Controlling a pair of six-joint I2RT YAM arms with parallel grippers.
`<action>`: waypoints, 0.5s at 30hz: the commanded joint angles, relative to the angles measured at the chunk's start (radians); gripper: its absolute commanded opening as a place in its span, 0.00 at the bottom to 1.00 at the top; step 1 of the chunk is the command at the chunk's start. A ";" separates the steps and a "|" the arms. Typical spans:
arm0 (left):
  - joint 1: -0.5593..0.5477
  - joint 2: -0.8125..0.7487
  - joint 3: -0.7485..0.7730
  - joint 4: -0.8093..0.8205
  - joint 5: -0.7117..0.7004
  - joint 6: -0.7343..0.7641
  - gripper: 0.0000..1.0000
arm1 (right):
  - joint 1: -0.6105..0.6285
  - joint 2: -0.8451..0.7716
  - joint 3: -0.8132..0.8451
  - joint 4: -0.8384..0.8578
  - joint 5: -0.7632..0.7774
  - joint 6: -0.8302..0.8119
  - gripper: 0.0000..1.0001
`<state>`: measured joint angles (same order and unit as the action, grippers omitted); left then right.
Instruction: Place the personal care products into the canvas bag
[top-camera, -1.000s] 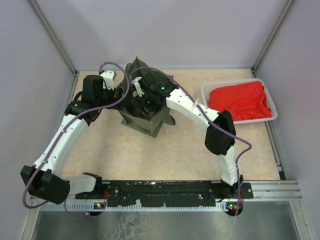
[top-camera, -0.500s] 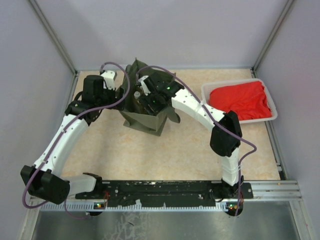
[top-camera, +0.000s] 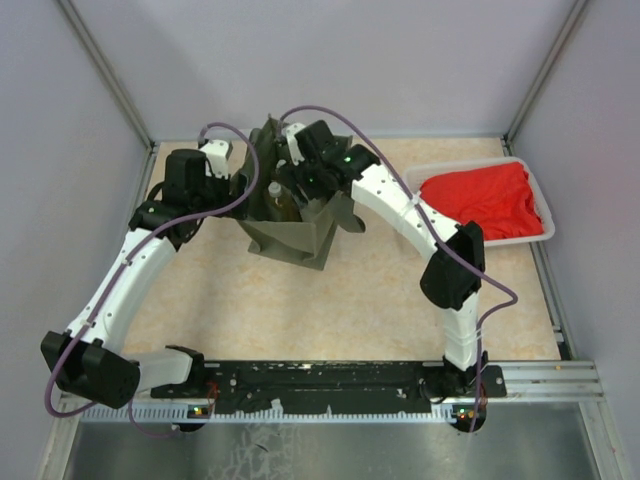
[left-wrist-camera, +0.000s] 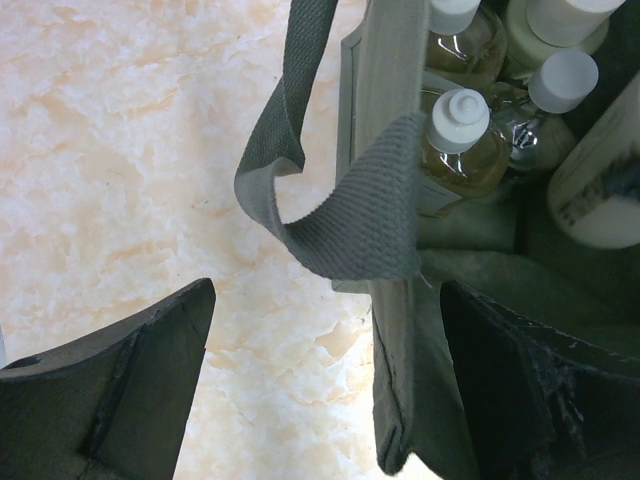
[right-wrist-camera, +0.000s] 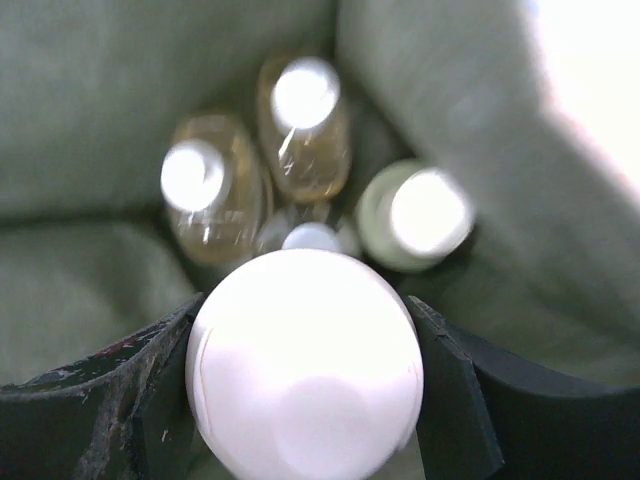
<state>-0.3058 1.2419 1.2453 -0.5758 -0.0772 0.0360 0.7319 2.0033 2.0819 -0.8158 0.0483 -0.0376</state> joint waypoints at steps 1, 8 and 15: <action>0.004 0.002 0.037 0.000 -0.007 0.017 1.00 | -0.060 0.070 0.307 0.189 0.065 -0.066 0.00; 0.004 0.012 0.039 0.003 -0.012 0.021 1.00 | -0.096 0.155 0.318 0.246 0.088 -0.106 0.00; 0.004 0.032 0.050 0.008 -0.013 0.019 1.00 | -0.102 0.166 0.173 0.411 0.098 -0.140 0.00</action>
<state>-0.3058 1.2644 1.2655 -0.5735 -0.0830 0.0429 0.6319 2.1712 2.3081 -0.5873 0.1123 -0.1246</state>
